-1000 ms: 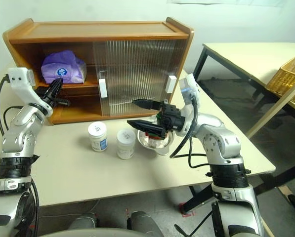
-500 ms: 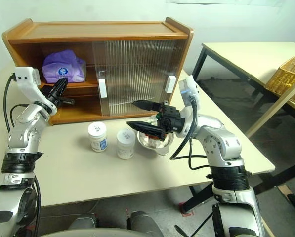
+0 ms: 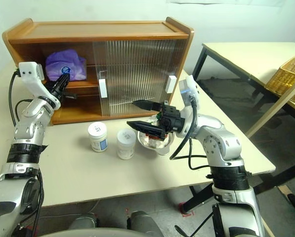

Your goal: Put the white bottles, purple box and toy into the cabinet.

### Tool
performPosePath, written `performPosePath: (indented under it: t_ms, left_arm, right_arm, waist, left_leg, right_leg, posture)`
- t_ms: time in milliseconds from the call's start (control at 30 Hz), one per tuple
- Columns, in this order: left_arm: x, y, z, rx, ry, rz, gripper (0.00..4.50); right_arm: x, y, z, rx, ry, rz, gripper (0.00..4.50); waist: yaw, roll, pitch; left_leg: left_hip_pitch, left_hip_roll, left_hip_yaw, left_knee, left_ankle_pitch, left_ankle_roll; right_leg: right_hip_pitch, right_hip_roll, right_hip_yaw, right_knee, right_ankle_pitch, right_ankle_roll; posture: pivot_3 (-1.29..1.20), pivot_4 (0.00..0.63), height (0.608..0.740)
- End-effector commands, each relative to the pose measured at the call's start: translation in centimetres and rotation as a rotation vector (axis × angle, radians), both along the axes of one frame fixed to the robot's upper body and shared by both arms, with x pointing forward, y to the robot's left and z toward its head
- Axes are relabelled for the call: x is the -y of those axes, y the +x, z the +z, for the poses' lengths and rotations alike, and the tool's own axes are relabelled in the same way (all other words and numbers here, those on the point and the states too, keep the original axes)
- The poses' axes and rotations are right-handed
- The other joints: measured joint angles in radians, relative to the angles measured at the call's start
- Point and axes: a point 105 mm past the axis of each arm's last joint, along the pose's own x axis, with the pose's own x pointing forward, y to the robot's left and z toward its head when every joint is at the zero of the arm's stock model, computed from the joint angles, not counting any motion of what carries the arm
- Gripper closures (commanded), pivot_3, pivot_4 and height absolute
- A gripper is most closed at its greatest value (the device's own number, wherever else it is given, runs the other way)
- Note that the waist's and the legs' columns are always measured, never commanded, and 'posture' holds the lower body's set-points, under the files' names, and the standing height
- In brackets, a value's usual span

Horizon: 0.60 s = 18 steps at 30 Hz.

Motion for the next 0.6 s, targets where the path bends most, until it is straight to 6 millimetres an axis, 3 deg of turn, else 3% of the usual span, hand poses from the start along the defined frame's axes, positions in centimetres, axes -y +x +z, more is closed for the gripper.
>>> performPosePath:
  t_ms: [33, 133, 267, 467, 600]
  left_arm:
    - [-0.1, 0.1, 0.4, 0.015, -0.015, -0.012, 4.48]
    - [1.0, -1.6, 1.7, 0.078, -0.044, -0.134, 4.48]
    - [1.3, -3.8, 2.4, 0.116, -0.044, -0.229, 3.77]
    - [0.3, -6.9, 3.3, 0.134, -0.033, -0.315, 1.69]
    - [-0.1, -8.7, 2.7, 0.094, -0.008, -0.418, 0.25]
  right_arm:
    - [-0.1, 0.0, 0.2, 0.003, -0.003, 0.007, 0.0]
    - [-0.1, 0.1, 0.3, 0.005, -0.003, 0.008, 0.0]
    - [-0.2, 0.1, 0.2, 0.004, -0.003, 0.012, 0.0]
    - [-0.4, 0.1, 0.2, 0.0, -0.004, 0.026, 0.0]
    - [-0.6, 0.2, 0.4, 0.001, -0.005, 0.034, 0.0]
  waist:
    - [0.0, 0.0, 0.0]
    - [0.0, 0.0, 0.0]
    - [-0.002, 0.0, 0.0]
    - [0.0, 0.0, 0.0]
    - [0.002, 0.0, 0.0]
  left_leg:
    - [0.0, 0.0, 0.0, 0.0, 0.0, 0.0]
    - [0.0, 0.0, 0.0, 0.0, 0.0, 0.0]
    - [0.0, -0.001, 0.001, 0.0, -0.001, 0.001]
    - [0.0, -0.001, 0.001, 0.0, -0.001, 0.001]
    - [0.001, -0.001, 0.0, 0.0, -0.001, 0.001]
  right_leg:
    - [0.0, 0.0, 0.0, 0.0, 0.0, 0.0]
    - [0.0, 0.0, 0.0, 0.0, 0.0, 0.001]
    - [0.0, 0.0, 0.0, 0.0, -0.002, 0.003]
    - [0.001, 0.0, 0.0, 0.0, -0.002, 0.003]
    - [0.0, 0.0, 0.0, 0.001, -0.002, 0.002]
  posture:
    - [-0.07, 0.0, 0.74]
    - [-0.07, 0.0, 0.74]
    - [-0.06, 0.0, 0.74]
    - [-0.04, 0.0, 0.74]
    - [-0.03, 0.0, 0.74]
